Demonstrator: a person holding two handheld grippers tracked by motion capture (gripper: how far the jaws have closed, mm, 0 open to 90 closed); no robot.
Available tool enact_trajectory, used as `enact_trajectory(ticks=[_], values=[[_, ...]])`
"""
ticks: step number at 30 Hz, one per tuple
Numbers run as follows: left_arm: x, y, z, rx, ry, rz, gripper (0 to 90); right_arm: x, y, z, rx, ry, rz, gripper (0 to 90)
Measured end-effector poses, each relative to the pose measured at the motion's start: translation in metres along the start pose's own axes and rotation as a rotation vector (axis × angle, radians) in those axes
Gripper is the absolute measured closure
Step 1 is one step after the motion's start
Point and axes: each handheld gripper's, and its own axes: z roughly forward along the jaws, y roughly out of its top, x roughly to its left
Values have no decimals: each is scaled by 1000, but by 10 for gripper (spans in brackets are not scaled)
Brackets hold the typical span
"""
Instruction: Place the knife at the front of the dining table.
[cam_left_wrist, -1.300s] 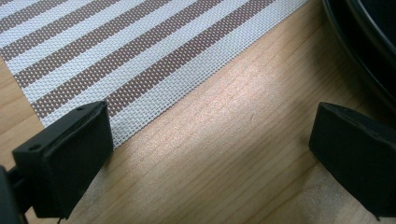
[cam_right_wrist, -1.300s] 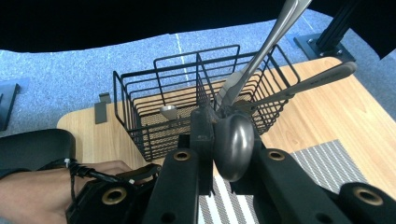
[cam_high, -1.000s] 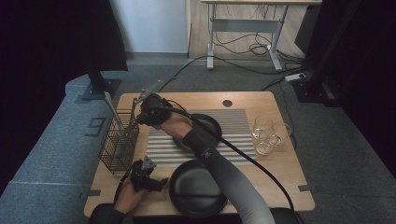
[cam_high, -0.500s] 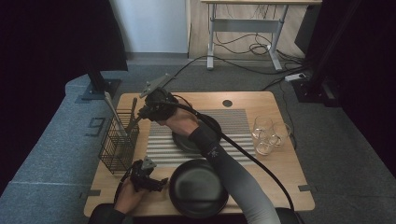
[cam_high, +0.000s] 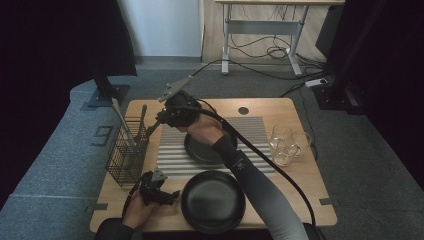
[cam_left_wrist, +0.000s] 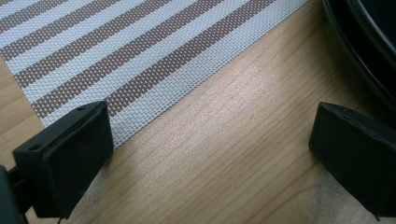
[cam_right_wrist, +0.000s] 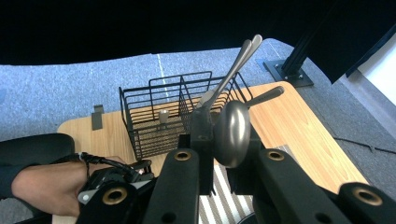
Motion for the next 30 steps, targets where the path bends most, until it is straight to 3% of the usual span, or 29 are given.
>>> enact_trajectory(ticks=[10,16,21,24,30], values=[[0,1,0,2,9,-11,4,-8,-32,-17,0,-22,36,825],[2,3,-3,-7,7,-35,79,-12,-51,-27,3,-34,56,825],[3,5,-7,-24,11,-46,100,-13,-65,-30,9,-40,56,825],[4,7,-9,-40,-6,-71,103,-12,-73,-32,11,-39,64,825],[7,14,-18,-86,-32,-84,101,-9,-86,-35,12,-32,67,825]])
